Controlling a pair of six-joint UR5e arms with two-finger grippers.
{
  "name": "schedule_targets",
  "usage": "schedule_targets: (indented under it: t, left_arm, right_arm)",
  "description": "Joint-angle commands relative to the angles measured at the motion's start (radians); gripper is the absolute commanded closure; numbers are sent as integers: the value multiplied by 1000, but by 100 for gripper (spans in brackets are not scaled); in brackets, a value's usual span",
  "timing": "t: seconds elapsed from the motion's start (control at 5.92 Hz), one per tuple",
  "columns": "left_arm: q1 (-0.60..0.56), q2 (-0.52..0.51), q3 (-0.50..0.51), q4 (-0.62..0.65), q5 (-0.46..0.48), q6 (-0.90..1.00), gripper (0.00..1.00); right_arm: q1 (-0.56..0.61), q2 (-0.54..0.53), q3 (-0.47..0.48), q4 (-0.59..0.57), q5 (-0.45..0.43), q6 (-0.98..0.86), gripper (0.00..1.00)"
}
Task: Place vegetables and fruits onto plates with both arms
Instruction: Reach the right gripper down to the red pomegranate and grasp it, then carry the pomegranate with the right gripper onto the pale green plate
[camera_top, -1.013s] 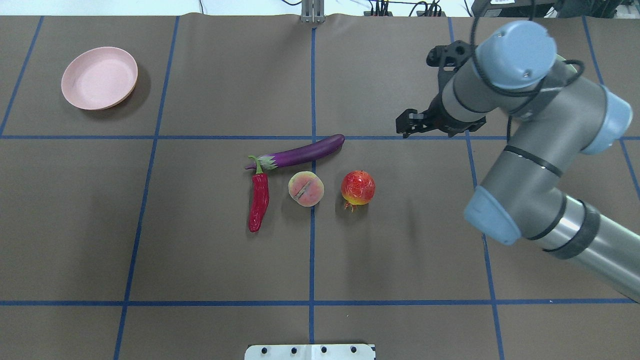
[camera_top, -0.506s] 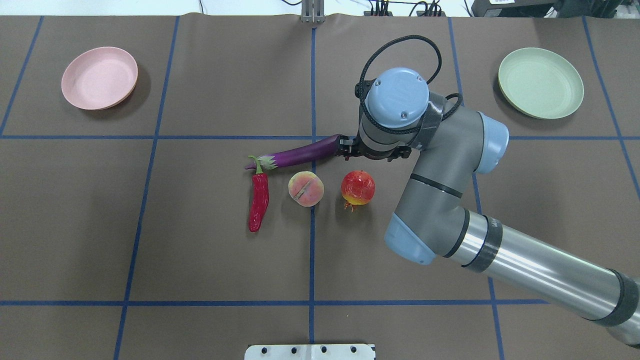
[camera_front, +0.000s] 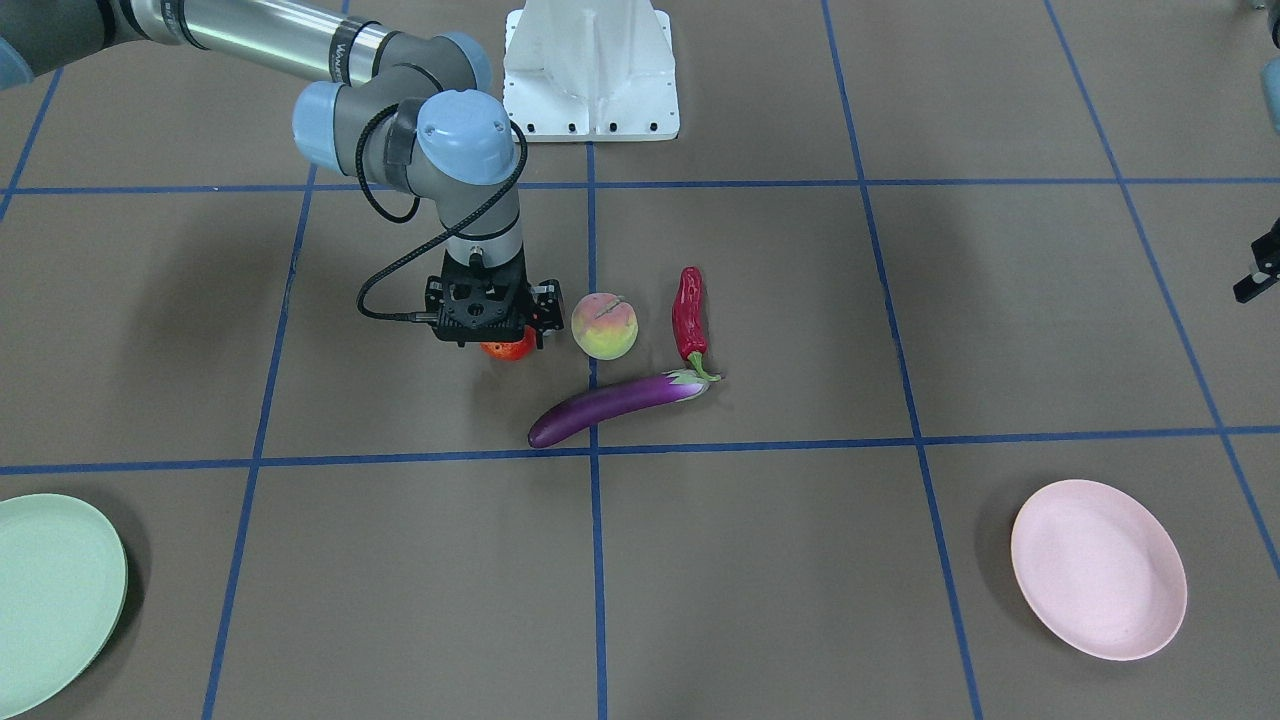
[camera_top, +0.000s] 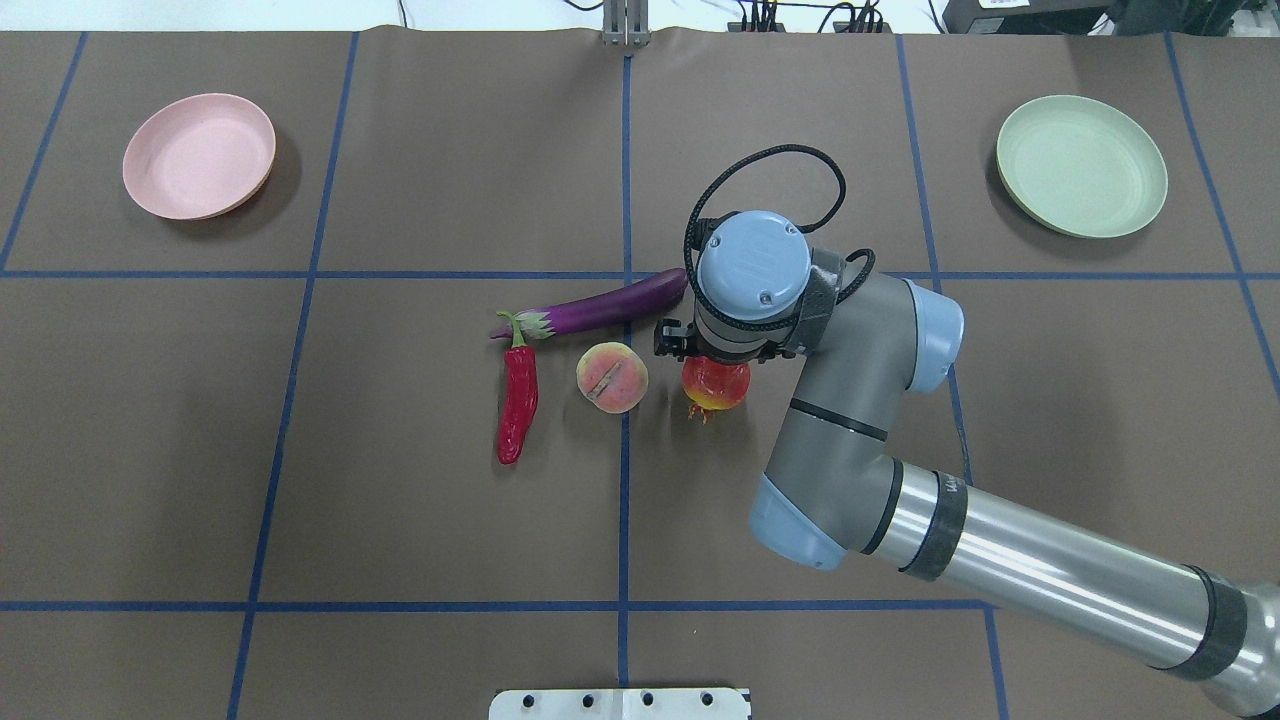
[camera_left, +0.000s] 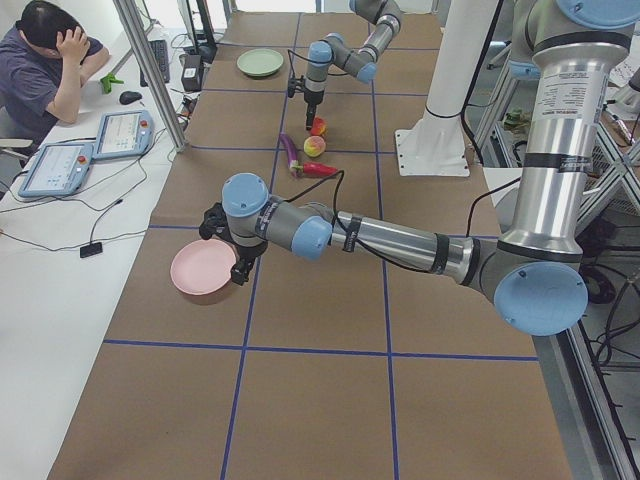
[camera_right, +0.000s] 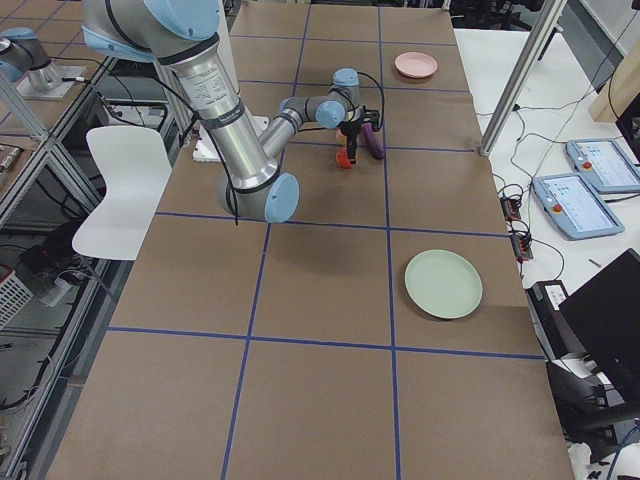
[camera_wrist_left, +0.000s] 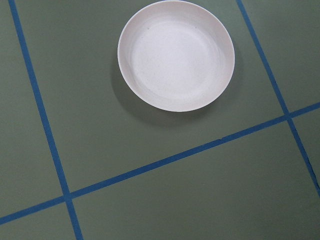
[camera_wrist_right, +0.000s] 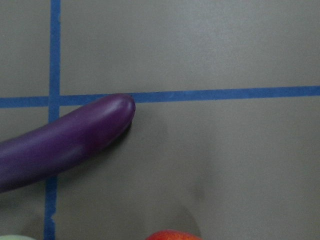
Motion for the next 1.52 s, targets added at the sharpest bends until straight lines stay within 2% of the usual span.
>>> schedule_targets:
  t: [0.0, 0.17, 0.34, 0.51, 0.84, 1.18, 1.35]
  left_arm:
    - [0, 0, 0, 0, 0, -1, 0]
    - [0, 0, 0, 0, 0, -1, 0]
    - [0, 0, -2, 0, 0, -1, 0]
    - [0, 0, -2, 0, 0, -1, 0]
    - [3, -2, -3, 0, -6, -4, 0]
    - [102, -116, -9, -8, 4, -231, 0]
    - [136, -139, -3, -8, 32, -254, 0]
  right_arm:
    - [-25, -8, -1, -5, 1, -2, 9]
    - [-26, -9, -1, -5, 5, 0, 21]
    - [-26, -8, 8, -7, 11, -2, 73]
    - [4, -9, 13, -8, 38, -2, 100]
    - [146, -12, 13, -16, 133, -111, 100]
    - [333, -63, 8, -10, 251, -378, 100]
    - [436, -113, -7, -2, 314, -552, 100]
